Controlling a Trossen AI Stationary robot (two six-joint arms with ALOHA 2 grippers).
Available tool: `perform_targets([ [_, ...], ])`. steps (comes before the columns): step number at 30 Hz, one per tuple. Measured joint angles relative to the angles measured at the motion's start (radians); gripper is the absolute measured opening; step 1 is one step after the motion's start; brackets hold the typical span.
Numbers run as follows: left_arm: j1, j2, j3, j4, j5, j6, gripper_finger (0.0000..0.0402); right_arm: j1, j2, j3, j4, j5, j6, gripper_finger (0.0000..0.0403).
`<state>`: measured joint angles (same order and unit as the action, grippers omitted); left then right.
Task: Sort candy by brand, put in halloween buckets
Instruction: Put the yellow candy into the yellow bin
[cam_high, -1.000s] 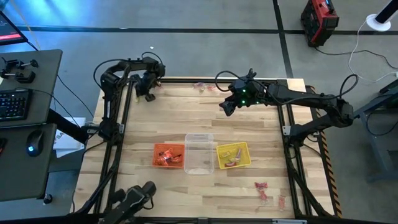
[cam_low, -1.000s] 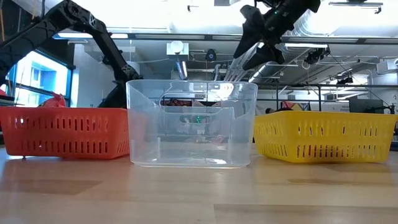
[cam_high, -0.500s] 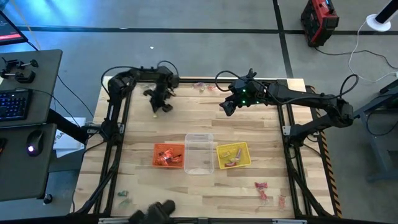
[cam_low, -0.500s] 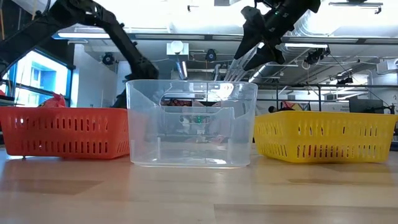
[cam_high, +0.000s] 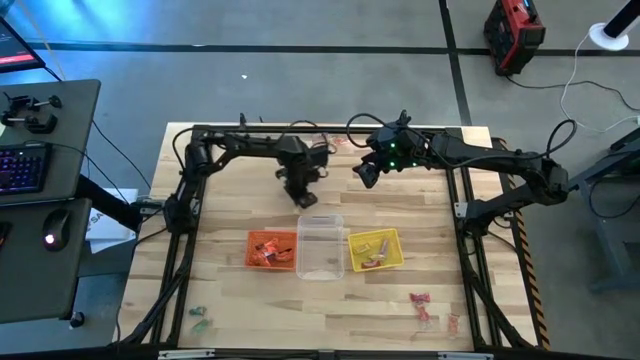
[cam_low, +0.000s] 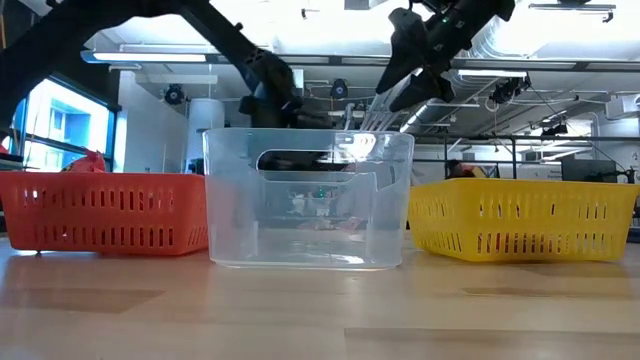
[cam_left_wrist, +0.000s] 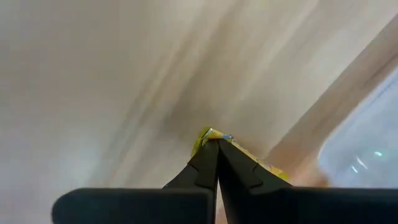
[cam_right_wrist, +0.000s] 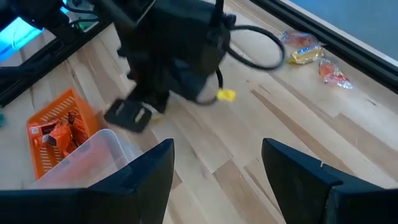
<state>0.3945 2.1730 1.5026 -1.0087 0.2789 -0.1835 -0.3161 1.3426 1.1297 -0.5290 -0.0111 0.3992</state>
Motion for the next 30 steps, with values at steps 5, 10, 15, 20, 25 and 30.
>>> perform_targets([
  [5,0.038,0.008,0.114,0.007,-0.137,0.026,0.0000,0.000,-0.001,0.000,0.014,0.000,-0.015,0.0236],
  [10,0.083,-0.040,0.134,-0.031,-0.158,0.088,0.0000,0.000,-0.010,0.000,0.018,-0.001,-0.021,0.0236],
  [15,0.110,-0.125,0.106,-0.022,-0.151,0.116,0.0000,-0.004,-0.064,0.000,0.024,0.002,-0.050,0.0236],
  [20,0.123,-0.242,0.006,0.099,-0.147,0.167,0.0000,-0.025,-0.119,0.000,0.030,0.004,-0.011,0.0236],
  [25,0.145,-0.316,-0.122,0.147,-0.128,0.305,0.0016,-0.032,-0.125,0.000,0.030,0.004,0.107,0.0236],
  [30,0.180,-0.319,-0.206,0.195,-0.049,0.498,0.0059,-0.031,-0.114,0.000,0.031,0.006,0.179,0.0236],
])
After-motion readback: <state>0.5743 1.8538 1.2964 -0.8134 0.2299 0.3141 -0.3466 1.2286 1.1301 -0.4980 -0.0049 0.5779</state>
